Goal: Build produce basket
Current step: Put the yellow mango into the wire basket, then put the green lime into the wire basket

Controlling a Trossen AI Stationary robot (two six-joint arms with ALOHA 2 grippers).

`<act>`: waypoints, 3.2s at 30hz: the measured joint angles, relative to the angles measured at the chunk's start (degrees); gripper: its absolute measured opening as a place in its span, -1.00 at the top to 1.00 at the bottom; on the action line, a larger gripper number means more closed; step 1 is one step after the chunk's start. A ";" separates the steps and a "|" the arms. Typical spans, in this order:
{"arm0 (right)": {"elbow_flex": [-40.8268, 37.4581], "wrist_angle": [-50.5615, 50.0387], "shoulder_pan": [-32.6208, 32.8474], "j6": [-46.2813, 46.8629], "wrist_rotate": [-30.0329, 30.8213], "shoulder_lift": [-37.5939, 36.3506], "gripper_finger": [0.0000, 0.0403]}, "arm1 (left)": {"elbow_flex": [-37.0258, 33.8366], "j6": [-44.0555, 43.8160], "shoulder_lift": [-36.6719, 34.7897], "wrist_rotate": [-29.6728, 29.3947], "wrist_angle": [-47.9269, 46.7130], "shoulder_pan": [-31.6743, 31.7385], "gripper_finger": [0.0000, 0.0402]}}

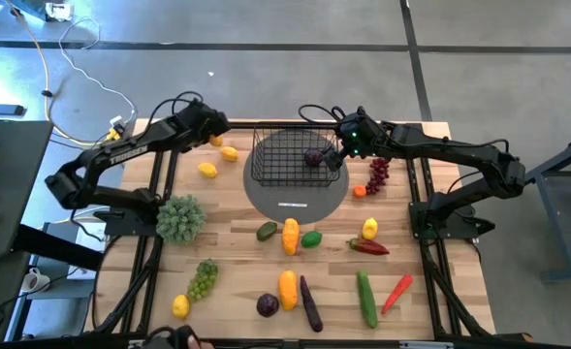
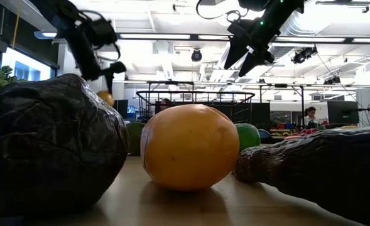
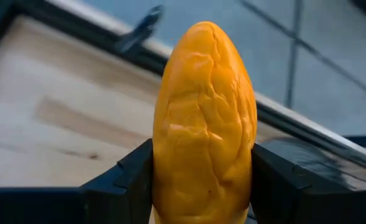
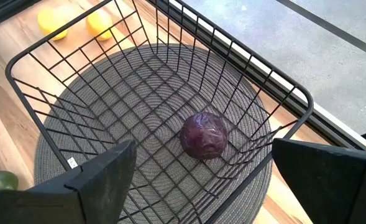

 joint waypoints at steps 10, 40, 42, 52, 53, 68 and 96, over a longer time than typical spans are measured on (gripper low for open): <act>0.00 -0.01 0.00 0.00 -0.01 0.00 -0.78 | 0.00 12.11 -2.83 0.98 12.79 -9.38 0.06; 0.00 -0.02 0.00 0.00 -0.01 0.00 -0.78 | 0.02 21.95 8.56 1.99 31.59 -21.66 -0.06; 0.00 0.00 0.00 0.00 -0.02 0.00 -0.78 | 0.02 21.96 9.80 1.99 31.59 -21.63 -0.07; 0.00 0.00 0.00 0.00 -0.02 0.00 -0.78 | 0.02 22.92 12.18 2.38 32.22 -21.57 -0.07; 0.00 0.00 0.00 0.00 -0.02 0.00 -0.78 | 0.02 22.69 12.27 2.32 32.24 -21.57 -0.09; 0.00 0.00 0.00 0.00 -0.02 0.00 -0.78 | 0.02 22.26 13.32 0.81 32.27 -21.50 -0.58; 0.00 0.00 0.00 0.00 -0.01 0.00 -0.78 | 11.56 33.72 8.50 2.90 18.67 -21.27 -0.74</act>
